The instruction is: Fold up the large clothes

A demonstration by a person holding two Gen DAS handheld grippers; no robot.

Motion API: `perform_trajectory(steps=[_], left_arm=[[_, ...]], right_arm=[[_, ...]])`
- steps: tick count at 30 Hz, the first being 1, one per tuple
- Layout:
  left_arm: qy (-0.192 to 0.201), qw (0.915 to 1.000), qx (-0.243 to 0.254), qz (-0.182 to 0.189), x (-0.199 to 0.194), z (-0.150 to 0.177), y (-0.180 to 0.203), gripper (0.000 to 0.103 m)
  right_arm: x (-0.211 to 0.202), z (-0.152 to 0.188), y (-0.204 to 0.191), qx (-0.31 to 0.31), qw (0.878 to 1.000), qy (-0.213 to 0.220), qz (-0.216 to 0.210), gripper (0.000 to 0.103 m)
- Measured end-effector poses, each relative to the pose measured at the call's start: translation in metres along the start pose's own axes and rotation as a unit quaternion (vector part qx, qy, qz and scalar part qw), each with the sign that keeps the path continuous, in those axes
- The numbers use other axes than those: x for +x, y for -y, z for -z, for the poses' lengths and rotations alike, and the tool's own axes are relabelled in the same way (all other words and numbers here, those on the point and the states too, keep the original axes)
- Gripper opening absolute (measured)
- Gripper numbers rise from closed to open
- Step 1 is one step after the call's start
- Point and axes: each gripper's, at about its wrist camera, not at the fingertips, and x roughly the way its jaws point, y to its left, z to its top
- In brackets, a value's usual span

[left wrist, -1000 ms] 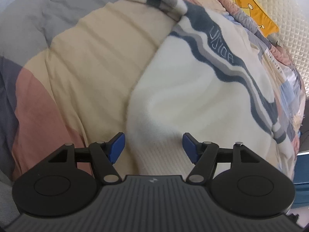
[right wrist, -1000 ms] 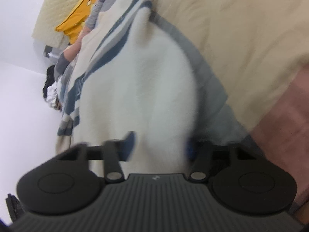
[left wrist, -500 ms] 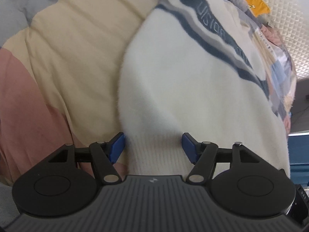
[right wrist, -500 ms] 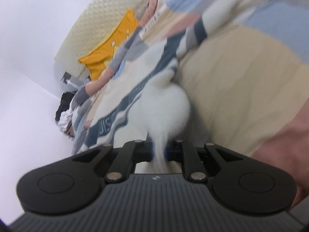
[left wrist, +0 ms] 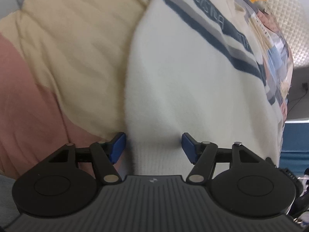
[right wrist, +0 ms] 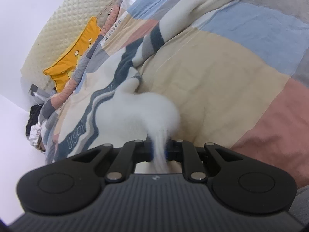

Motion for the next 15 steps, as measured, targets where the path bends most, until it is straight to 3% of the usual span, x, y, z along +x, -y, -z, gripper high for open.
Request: perform_trajectory(steps=[2,4,6,12,15], left_arm=[[0.016,0.9997,0.014,-0.013,0.0,0.001,0.008,0.056],[0.019,0.9994,0.026,-0.014,0.001,0.005,0.015,0.03],[0.03,0.9982,0.048,-0.018,-0.004,0.005,0.023,0.012],[0.086,0.9916,0.097,0.001,-0.055,0.001,0.026,0.009],[0.088,0.9917,0.093,0.0,-0.075,0.002,0.019,0.008]], right_arm=[[0.0,0.002,-0.001,-0.005,1.0,-0.001,0.004,0.013],[-0.004,0.003,-0.001,0.006,1.0,0.0,0.0,0.013],[-0.008,0.003,-0.003,0.011,1.0,0.005,-0.006,0.013],[-0.023,0.003,-0.011,0.003,0.999,0.013,-0.036,0.013],[-0.033,0.002,-0.019,-0.023,0.999,0.02,-0.044,0.013]])
